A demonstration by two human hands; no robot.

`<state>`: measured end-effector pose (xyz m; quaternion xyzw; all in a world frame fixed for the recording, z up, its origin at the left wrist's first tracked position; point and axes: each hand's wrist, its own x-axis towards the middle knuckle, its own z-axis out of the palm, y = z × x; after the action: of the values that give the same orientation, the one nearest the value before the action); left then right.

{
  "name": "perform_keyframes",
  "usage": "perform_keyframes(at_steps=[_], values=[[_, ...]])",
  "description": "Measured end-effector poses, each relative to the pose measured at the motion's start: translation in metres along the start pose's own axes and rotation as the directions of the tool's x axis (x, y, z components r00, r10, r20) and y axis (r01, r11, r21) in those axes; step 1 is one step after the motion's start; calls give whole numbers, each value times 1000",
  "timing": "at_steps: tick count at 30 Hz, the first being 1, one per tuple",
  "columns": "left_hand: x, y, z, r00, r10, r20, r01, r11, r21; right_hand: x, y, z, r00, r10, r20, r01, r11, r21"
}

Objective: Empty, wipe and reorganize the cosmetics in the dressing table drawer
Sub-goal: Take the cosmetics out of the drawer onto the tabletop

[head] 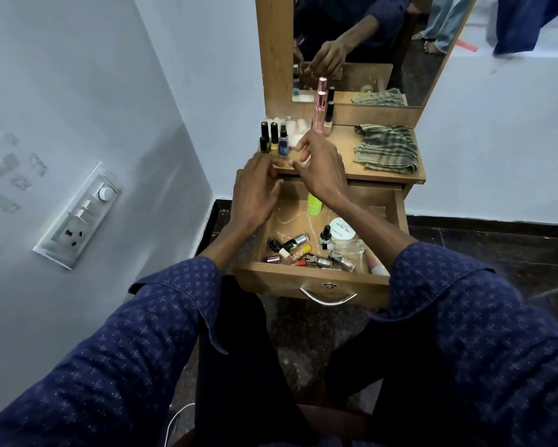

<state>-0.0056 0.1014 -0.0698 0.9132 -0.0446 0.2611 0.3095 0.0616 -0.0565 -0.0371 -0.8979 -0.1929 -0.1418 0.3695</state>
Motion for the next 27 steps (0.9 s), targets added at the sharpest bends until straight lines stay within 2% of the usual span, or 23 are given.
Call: perform_keyframes(at_steps=[2,5,9,12,15,23,27], values=[[-16,2,3,993,7,119,-12,999,37,-19,6,0,996,-46,75,50,998,-48],[-32,3,7,957,30,290,-91,976,198,-48,20,2,978,-96,188,125,981,-150],[-35,0,4,839,-45,542,-173,923,345,-77,31,7,940,-140,310,233,929,-287],[-35,0,4,758,-82,647,-234,892,387,-89,34,12,894,-155,421,319,879,-353],[-40,0,7,721,-86,687,-309,848,430,-97,36,18,856,-148,495,364,852,-376],[-53,1,16,724,-67,687,-394,777,491,-100,32,23,828,-141,542,405,820,-405],[-54,2,16,724,-63,687,-393,781,485,-99,30,26,823,-135,552,417,803,-425]])
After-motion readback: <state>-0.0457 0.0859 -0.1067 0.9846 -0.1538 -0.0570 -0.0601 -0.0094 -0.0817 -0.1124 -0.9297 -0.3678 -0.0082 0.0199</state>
